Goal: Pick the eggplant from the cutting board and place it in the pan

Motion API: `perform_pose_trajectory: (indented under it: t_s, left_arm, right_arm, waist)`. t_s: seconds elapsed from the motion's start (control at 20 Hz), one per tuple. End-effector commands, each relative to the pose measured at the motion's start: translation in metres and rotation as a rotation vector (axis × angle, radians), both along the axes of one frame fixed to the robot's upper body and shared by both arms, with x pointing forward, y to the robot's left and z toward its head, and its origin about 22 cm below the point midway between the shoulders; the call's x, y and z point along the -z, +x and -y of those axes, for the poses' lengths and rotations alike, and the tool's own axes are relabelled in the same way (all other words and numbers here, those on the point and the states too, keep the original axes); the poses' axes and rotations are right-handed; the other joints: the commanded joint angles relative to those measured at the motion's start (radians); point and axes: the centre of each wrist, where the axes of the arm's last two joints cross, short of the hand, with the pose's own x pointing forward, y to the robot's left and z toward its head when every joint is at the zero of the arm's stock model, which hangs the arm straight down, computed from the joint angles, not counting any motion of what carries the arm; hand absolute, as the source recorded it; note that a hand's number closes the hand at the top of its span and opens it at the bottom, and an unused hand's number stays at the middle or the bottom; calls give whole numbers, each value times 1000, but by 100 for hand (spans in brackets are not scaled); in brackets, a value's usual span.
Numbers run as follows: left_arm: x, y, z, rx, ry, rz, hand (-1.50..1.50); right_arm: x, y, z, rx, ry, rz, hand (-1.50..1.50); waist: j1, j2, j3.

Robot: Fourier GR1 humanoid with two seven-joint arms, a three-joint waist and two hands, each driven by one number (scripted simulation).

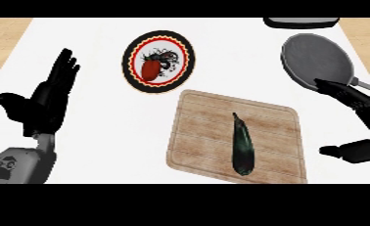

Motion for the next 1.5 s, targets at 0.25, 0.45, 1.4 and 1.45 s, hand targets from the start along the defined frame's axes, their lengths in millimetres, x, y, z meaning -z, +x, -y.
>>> perform_pose_trajectory:
  t_s: [0.25, 0.45, 1.4, 1.45]
  left_arm:
    - [0, 9, 9, 17, 1, 7, 0]
    - [-2, 18, 20, 25, 13, 5, 0]
    - [3, 6, -2, 16, 7, 2, 0]
    - [6, 10, 19, -1, 8, 1, 0]
  right_arm:
    - [-117, 31, 8, -157, -343, -85, -150]
    - [-135, 52, -12, -165, -377, -78, -150]
    - [-114, 63, -130, -302, -406, -195, -150]
    - [-114, 46, -120, -303, -407, -207, -150]
  waist:
    - [19, 2, -1]
    - [21, 3, 0]
    - [17, 0, 0]
    - [8, -1, 0]
